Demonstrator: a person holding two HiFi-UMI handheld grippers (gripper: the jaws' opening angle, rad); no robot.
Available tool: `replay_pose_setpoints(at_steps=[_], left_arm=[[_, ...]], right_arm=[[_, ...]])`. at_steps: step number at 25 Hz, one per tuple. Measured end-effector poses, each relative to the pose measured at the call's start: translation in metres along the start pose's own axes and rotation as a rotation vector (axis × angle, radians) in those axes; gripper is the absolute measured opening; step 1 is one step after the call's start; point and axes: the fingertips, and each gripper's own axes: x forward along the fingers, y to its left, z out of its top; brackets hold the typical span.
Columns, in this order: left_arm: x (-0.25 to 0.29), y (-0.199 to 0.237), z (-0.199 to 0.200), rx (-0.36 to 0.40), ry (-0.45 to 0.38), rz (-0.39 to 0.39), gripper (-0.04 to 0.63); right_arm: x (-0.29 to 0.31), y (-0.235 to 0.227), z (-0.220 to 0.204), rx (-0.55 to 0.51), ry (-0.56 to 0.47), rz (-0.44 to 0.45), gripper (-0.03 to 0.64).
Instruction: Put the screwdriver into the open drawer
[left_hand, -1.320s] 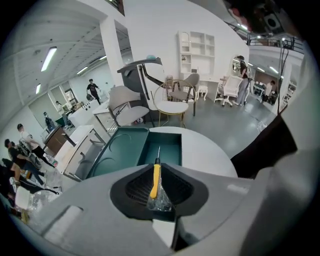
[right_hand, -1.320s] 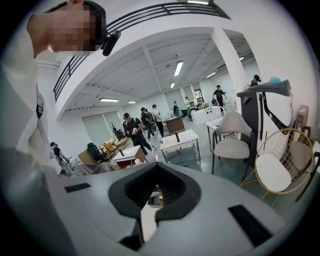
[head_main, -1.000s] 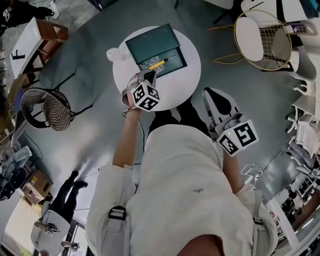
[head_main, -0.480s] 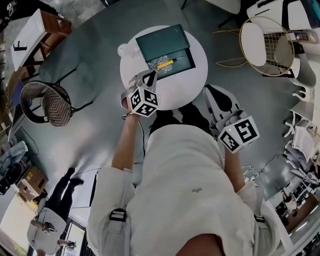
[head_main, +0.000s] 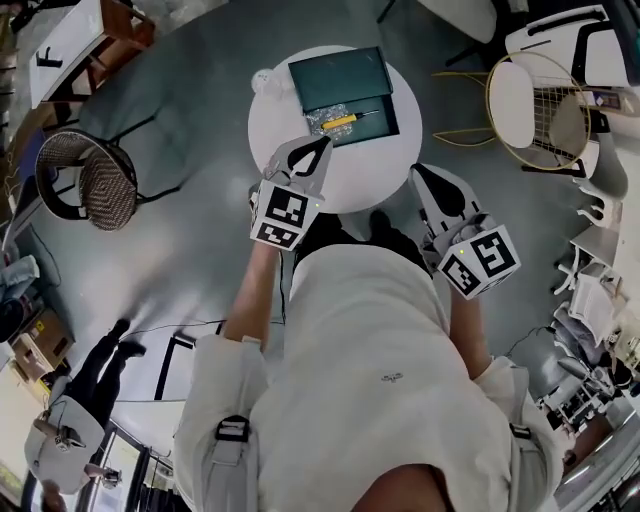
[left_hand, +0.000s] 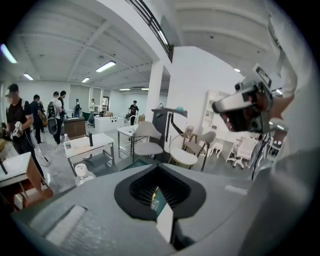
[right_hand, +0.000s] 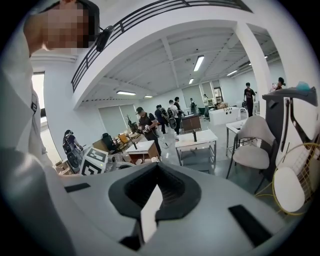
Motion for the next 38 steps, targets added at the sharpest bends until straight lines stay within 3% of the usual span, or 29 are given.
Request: replay_pose_setpoints(at_steps=[3, 8, 15, 21, 25, 29, 38], left_arm=[[-0.019, -0.017, 0.025, -0.069, -0.098, -0.014, 0.011], [-0.039, -0.058, 0.049, -0.109, -0.183, -0.012, 0.011], [-0.05, -0.125, 0.063, -0.145, -0.229, 0.0, 0.011], [-0.046, -0.21, 0.079, -0.101, -0.266, -0.076, 0.011], [-0.042, -0.258, 0.083, -0.15, -0.293, -0.072, 0.011], [-0.043, -0.299, 0.076, -0.179, -0.295, -0.014, 0.011], [-0.08, -0.335, 0.059, -0.271, -0.347, 0.229, 0.011]], right_arm=[[-0.006, 0.001, 0.0, -0.007, -0.019, 0.025, 0.006], [-0.029, -0.002, -0.006, -0.021, -0.038, 0.078, 0.006], [-0.076, -0.004, -0.024, -0.034, -0.057, 0.169, 0.006], [-0.13, -0.012, -0.041, -0.036, -0.083, 0.234, 0.006], [-0.173, -0.02, -0.063, -0.039, -0.062, 0.253, 0.006], [-0.215, -0.027, -0.084, -0.045, -0.051, 0.273, 0.006], [-0.274, -0.034, -0.111, -0.087, -0.025, 0.352, 0.006]])
